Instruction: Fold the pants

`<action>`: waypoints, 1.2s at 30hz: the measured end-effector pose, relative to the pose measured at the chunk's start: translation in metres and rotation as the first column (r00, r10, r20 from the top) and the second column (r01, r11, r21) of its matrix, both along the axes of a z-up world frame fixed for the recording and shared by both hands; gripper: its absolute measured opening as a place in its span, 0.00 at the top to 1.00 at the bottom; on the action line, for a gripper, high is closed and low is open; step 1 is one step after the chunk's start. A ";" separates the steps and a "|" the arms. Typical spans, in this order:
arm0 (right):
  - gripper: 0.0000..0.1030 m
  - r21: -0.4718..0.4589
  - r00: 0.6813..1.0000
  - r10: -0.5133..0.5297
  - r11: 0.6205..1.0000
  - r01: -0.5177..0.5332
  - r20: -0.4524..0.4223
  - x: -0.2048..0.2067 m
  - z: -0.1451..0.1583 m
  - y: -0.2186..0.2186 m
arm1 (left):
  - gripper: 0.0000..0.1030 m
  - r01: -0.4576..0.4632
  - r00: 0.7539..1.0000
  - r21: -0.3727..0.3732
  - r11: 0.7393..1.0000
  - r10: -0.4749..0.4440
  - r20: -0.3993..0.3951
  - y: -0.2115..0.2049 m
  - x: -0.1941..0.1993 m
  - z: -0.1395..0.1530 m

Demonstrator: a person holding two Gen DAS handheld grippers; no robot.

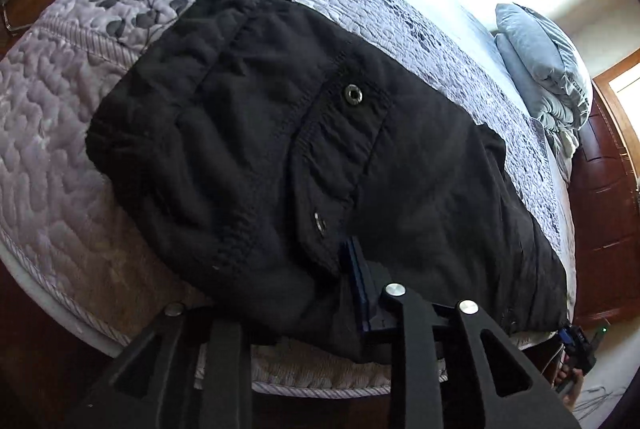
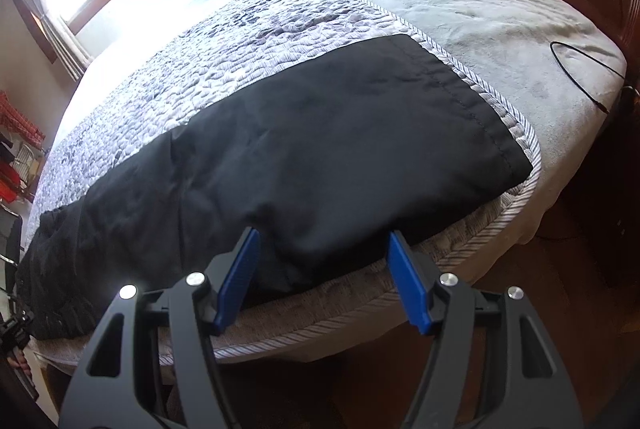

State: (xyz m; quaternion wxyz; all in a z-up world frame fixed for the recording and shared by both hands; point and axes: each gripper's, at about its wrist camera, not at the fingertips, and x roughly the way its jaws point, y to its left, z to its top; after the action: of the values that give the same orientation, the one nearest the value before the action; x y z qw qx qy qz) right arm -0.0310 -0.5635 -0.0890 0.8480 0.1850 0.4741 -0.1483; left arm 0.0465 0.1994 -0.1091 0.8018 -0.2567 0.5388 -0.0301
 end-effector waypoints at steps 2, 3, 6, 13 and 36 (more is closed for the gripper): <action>0.34 0.019 1.000 -0.018 1.000 0.018 0.022 -0.004 0.004 -0.004 | 0.47 0.011 1.000 0.004 1.000 -0.011 0.003 0.000 -0.002 0.005; 0.33 0.040 0.998 -0.041 0.998 0.039 0.046 -0.009 0.008 -0.009 | 0.42 0.013 1.000 0.011 1.000 -0.013 0.007 -0.002 -0.003 0.010; 0.33 0.117 0.985 -0.133 0.986 0.120 0.107 -0.031 0.018 -0.029 | 0.42 0.022 1.000 0.017 1.000 -0.022 0.009 -0.006 -0.004 0.015; 0.41 0.246 0.962 -0.237 0.949 0.199 0.135 -0.062 0.016 -0.070 | 0.41 -0.019 1.000 -0.010 1.000 0.019 0.003 -0.004 -0.011 0.010; 0.96 0.252 0.973 -0.159 0.961 0.113 0.168 0.000 0.013 -0.076 | 0.31 -0.022 1.000 0.034 0.999 0.023 -0.016 -0.033 -0.003 0.005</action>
State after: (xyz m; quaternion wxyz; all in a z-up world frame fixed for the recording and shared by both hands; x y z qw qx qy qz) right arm -0.0312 -0.6394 -0.0764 0.8477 0.3315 0.3932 -0.1300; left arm 0.0432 0.1660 -0.1036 0.8018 -0.2495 0.5429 -0.0098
